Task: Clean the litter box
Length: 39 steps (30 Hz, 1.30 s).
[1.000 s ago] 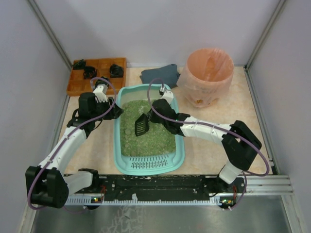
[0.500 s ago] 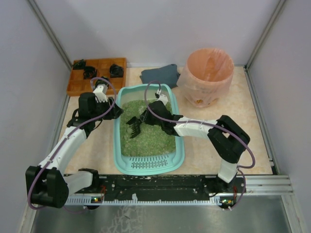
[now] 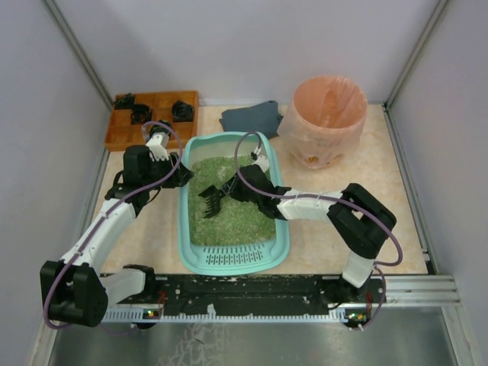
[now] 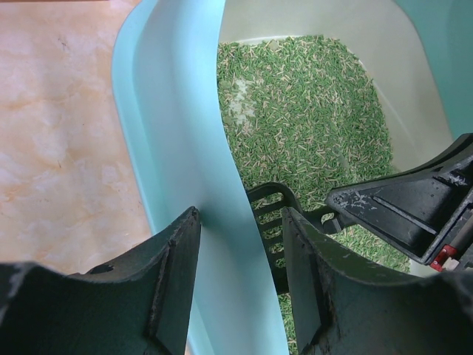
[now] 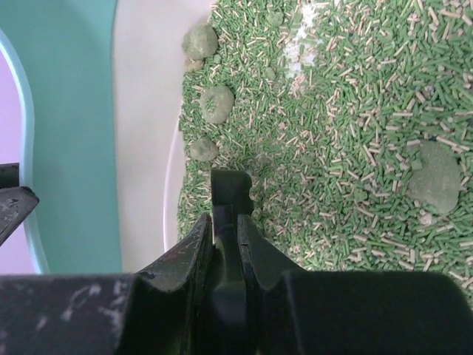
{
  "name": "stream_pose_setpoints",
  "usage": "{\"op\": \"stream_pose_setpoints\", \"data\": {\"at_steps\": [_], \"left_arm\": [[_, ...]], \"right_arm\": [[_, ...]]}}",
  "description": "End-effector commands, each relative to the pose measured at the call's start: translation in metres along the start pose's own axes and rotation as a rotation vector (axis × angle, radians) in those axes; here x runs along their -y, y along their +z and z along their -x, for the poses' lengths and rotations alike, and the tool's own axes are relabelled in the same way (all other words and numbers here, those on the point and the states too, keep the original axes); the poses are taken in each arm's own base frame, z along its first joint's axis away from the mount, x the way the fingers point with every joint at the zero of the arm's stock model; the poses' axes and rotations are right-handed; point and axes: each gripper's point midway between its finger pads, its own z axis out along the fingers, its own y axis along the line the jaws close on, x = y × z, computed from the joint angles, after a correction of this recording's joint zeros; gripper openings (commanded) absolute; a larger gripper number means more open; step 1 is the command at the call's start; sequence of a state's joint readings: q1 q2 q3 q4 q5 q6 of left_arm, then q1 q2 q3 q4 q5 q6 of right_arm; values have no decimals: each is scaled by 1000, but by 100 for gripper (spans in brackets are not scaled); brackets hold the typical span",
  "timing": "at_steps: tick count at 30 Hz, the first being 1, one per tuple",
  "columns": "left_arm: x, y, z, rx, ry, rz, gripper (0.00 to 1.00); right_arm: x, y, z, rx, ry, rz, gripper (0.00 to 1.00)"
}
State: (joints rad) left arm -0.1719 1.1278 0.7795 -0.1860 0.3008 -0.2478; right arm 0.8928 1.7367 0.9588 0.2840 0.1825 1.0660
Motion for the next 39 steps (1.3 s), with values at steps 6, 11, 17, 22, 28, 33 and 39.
{"op": "stream_pose_setpoints", "data": {"at_steps": [6,11,17,22,28,33,39], "left_arm": [[4,-2,7,20,-2,-21,54],[4,-3,7,21,-1,-21,54],[4,-2,7,21,-2,-20,54],[7,-4,11,36,-4,-30,54],[9,-7,14,58,2,-34,55],[7,-6,13,54,1,-31,55],[7,-4,12,43,-4,-31,55]], "right_arm": [[-14,-36,5,9,67,59,0],[-12,-48,21,65,79,62,0],[-13,-66,40,118,111,112,0],[-13,-88,59,142,131,164,0],[-12,-118,85,209,85,172,0],[2,-139,106,268,197,227,0],[-24,-147,88,146,186,394,0]]}}
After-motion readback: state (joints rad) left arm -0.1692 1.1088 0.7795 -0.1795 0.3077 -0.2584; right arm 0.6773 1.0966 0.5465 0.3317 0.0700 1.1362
